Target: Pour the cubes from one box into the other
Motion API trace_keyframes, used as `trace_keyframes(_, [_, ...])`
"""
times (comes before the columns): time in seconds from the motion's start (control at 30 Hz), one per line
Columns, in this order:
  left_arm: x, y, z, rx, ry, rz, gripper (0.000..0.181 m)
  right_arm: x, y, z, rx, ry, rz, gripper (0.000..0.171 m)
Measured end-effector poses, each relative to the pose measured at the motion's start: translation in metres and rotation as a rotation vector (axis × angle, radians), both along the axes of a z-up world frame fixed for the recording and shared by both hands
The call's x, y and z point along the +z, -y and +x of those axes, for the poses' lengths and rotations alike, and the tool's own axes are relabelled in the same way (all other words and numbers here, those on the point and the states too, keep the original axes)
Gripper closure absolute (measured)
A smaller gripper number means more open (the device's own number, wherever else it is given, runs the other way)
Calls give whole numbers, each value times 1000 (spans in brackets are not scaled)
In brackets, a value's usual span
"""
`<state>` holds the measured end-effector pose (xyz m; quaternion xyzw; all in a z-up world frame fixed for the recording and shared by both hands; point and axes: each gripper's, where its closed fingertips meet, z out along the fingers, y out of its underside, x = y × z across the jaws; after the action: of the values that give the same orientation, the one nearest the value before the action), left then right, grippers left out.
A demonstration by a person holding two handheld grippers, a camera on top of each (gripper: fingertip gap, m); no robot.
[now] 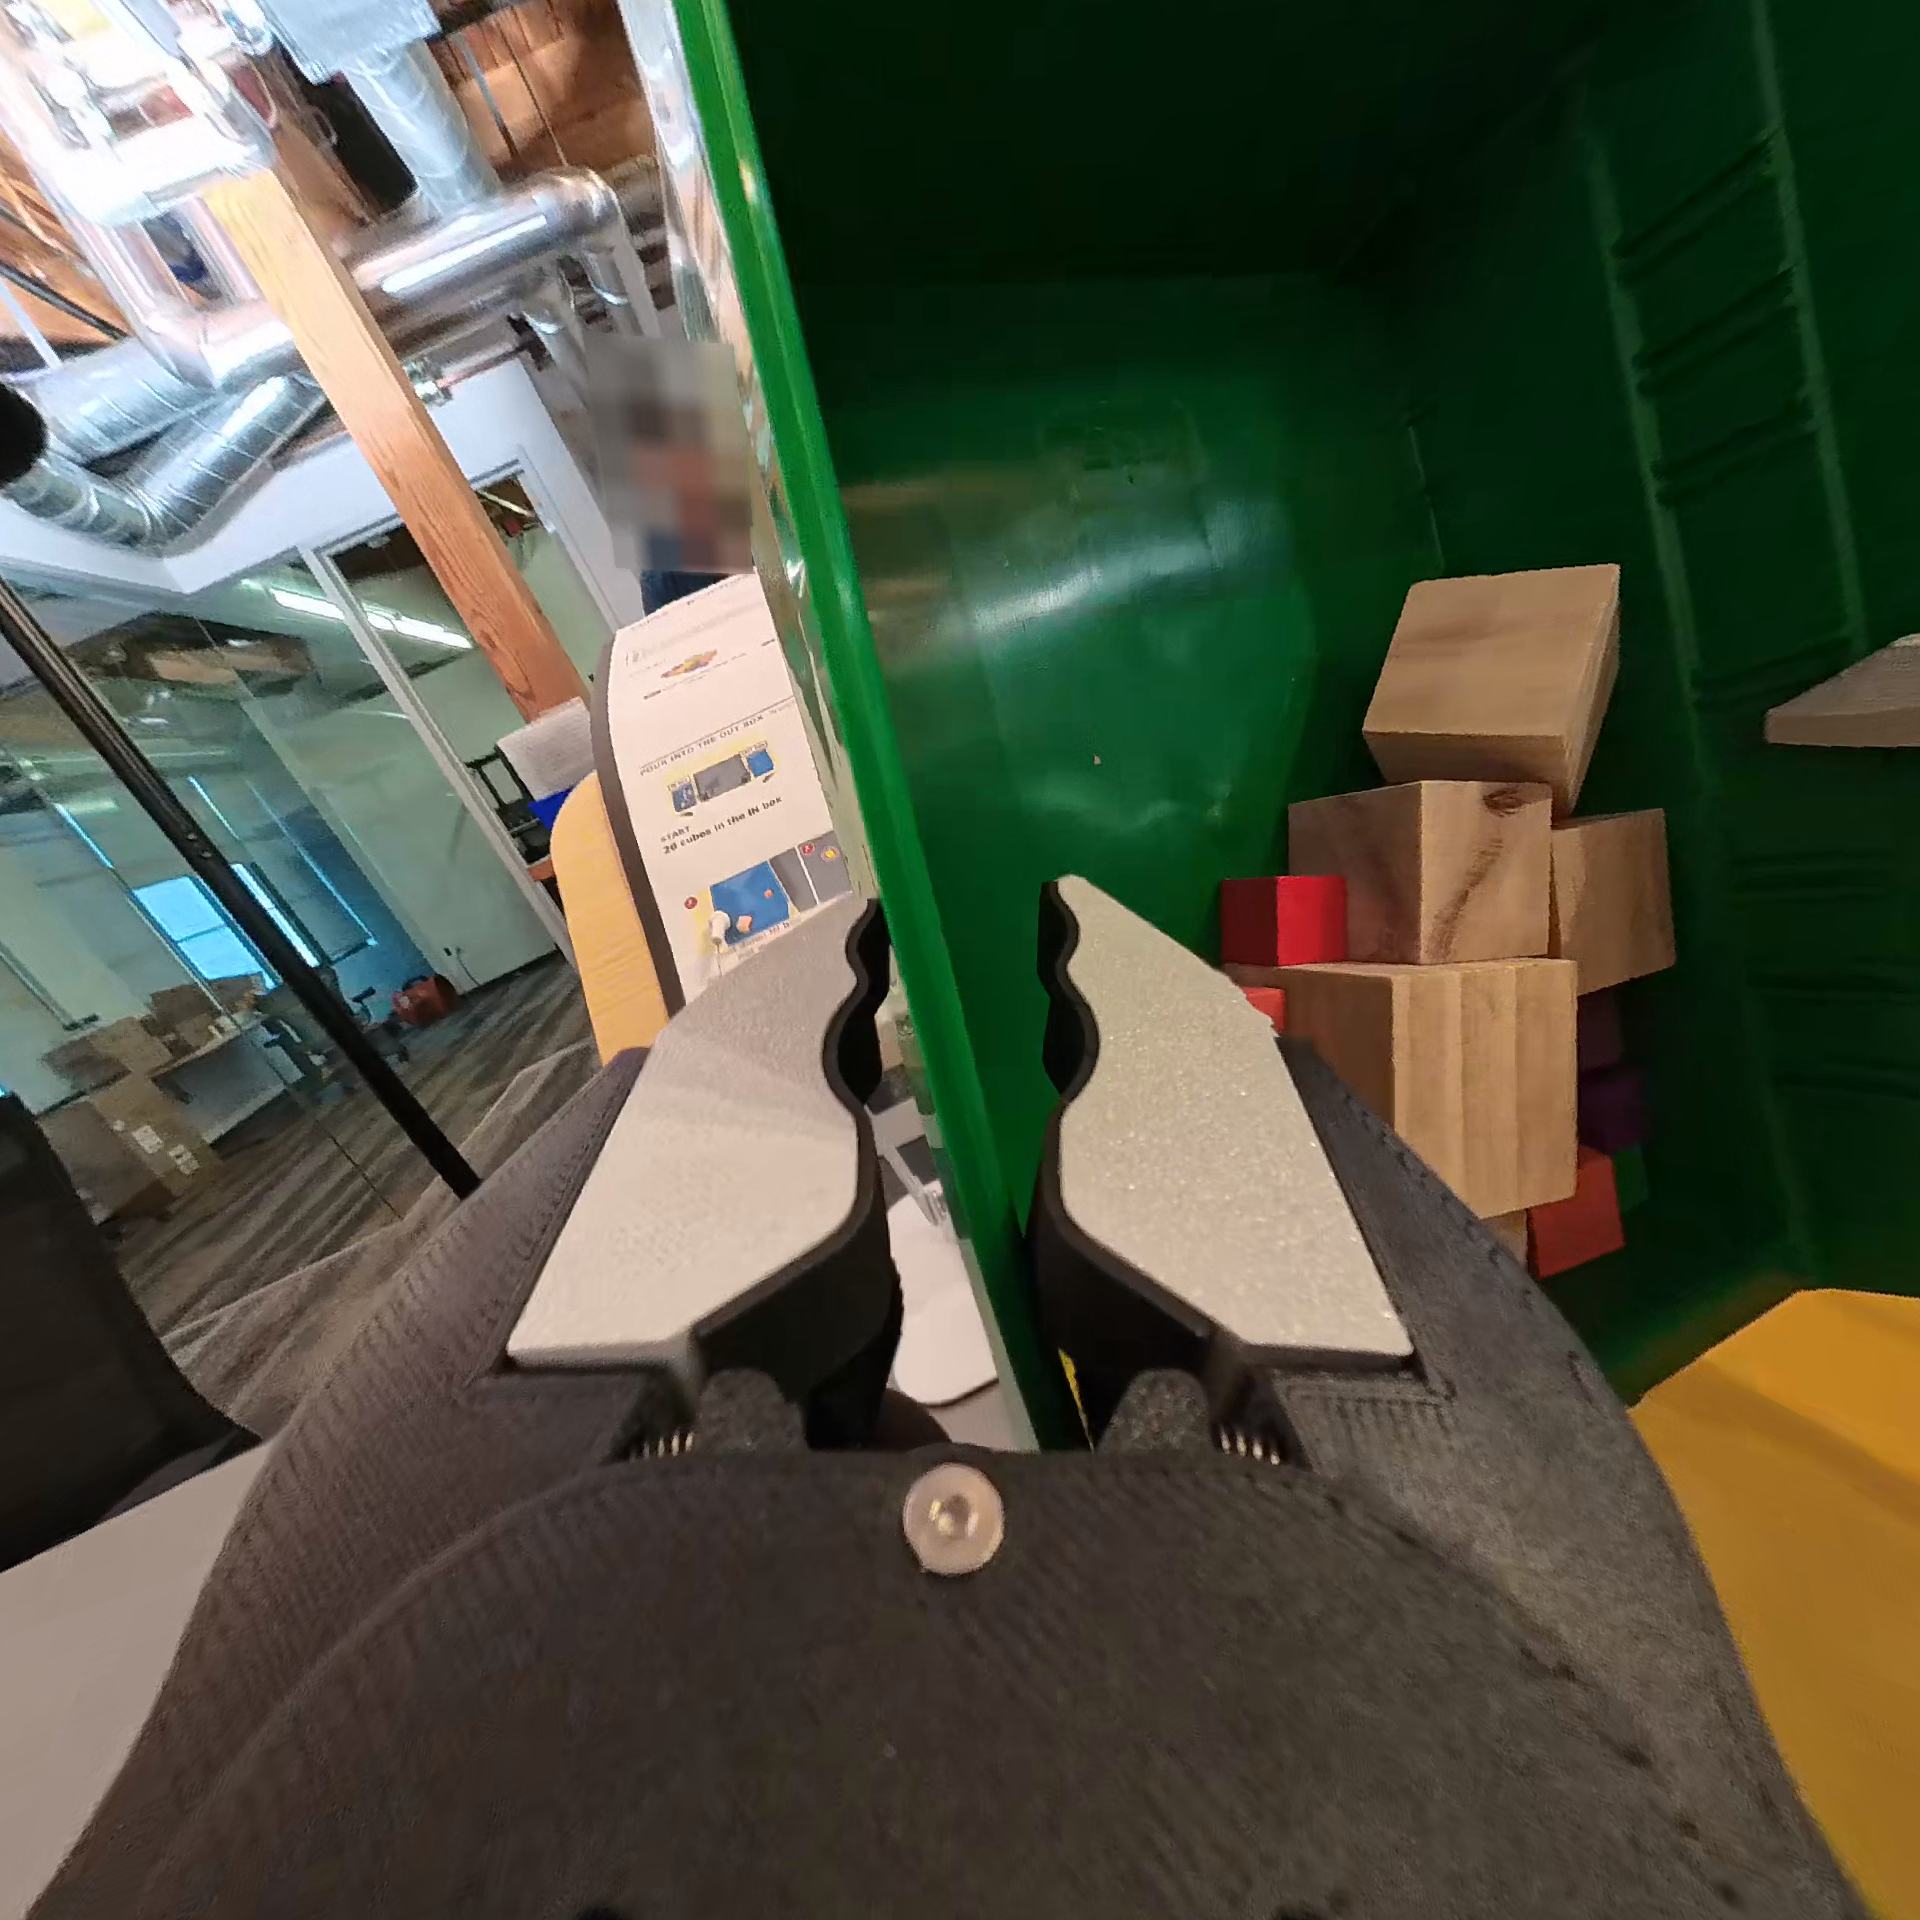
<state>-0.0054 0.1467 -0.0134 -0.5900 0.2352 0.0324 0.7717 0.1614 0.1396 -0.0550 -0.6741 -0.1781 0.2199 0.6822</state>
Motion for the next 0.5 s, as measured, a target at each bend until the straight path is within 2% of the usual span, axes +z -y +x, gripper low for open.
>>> trace_keyframes(0.5, [0, 11, 2, -13, -47, 121, 154, -2, 8, 1, 64, -74, 89, 165])
